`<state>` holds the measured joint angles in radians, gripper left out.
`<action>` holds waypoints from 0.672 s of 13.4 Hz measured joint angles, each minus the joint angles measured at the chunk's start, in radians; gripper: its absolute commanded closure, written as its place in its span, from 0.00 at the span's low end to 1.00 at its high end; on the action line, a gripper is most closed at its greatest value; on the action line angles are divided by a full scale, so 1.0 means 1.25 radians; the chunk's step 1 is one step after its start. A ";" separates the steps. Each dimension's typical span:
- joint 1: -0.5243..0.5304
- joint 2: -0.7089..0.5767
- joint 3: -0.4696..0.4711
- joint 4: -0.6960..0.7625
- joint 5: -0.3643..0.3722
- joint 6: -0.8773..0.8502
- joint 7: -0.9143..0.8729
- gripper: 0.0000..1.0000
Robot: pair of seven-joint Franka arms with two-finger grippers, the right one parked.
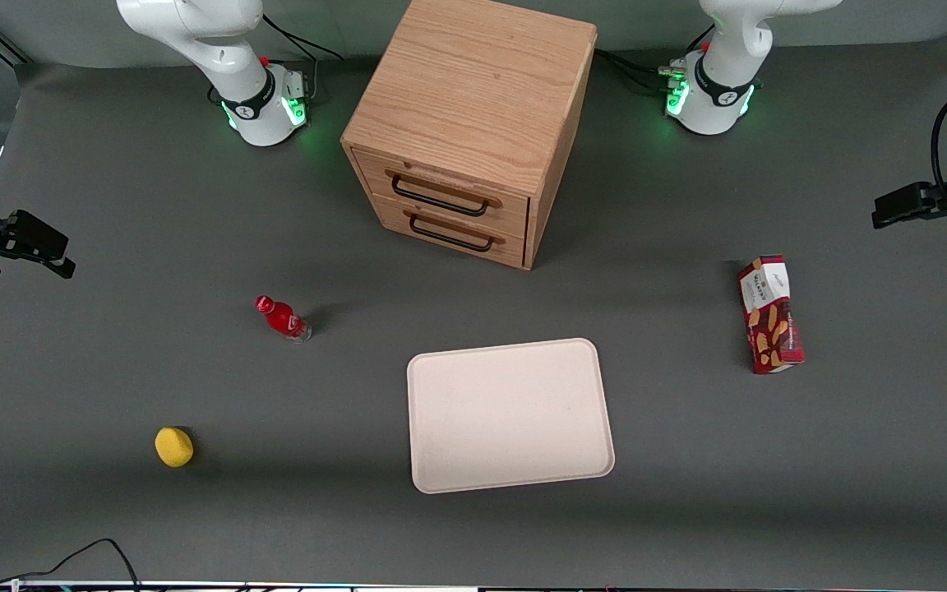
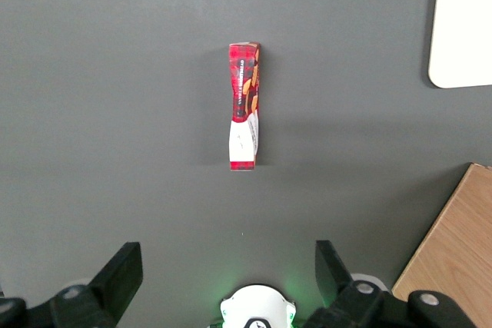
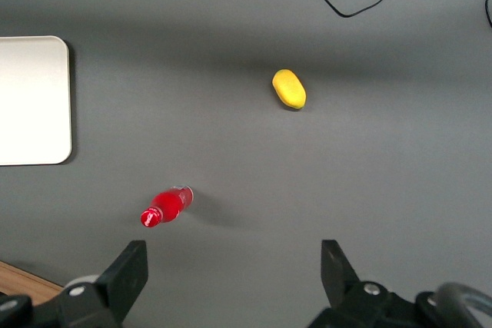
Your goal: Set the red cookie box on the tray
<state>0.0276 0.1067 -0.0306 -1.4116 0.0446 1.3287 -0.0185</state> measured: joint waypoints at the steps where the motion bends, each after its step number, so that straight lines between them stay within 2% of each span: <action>1: 0.000 0.003 -0.002 0.001 -0.001 -0.001 0.000 0.00; 6: 0.001 0.028 -0.005 -0.021 -0.002 -0.002 0.001 0.00; 9: 0.004 0.062 0.001 -0.157 -0.001 0.168 0.036 0.00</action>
<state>0.0321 0.1843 -0.0297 -1.6076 0.0430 1.5389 0.0265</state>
